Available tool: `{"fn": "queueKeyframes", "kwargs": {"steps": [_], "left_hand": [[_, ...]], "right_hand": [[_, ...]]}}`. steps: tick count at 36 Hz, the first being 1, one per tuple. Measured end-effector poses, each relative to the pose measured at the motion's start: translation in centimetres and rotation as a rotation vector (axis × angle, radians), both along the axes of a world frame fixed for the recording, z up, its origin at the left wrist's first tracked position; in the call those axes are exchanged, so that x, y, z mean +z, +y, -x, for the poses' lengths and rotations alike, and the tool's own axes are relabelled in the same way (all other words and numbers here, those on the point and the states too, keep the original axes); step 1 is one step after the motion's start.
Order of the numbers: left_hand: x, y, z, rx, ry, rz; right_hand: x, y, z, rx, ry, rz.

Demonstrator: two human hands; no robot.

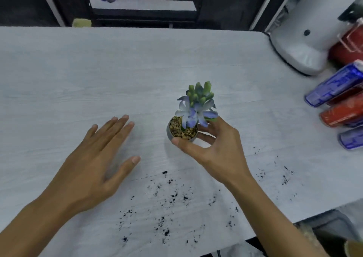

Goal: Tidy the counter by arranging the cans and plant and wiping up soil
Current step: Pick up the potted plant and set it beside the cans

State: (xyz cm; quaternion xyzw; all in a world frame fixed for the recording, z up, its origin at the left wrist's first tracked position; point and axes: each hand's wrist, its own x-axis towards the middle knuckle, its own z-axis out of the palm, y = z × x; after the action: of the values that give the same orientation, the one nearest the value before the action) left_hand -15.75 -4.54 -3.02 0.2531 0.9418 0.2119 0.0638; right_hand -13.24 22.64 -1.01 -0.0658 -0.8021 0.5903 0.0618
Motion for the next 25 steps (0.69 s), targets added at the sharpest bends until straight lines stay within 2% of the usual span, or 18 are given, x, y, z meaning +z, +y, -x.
{"fn": "queueKeyframes", "kwargs": {"steps": [13, 25], "left_hand": [[1.3, 16.1, 2.0, -0.111, -0.014, -0.055], [0.9, 29.8, 5.3, -0.225, -0.011, -0.054]], "right_hand": [[0.6, 15.7, -2.7, -0.208, 0.041, -0.045], [0.6, 27.4, -1.0, -0.39, 0.058, -0.1]]}}
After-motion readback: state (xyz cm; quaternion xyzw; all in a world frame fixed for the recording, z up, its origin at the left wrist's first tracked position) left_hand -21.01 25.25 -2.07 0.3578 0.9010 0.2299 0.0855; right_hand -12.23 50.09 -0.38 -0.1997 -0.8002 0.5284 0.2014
